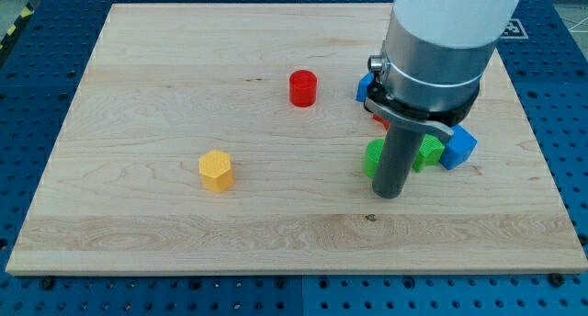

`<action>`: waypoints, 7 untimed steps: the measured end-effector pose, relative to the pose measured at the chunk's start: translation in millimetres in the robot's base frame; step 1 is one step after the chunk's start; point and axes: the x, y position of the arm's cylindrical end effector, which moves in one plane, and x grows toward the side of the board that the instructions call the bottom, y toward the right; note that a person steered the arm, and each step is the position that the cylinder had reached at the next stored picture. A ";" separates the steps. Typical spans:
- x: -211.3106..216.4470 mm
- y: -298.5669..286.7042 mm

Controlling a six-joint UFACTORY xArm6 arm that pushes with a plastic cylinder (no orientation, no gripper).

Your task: Push green circle slightly up

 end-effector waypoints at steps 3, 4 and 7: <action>-4.5 -20.9; -15.6 -39.3; -22.3 20.9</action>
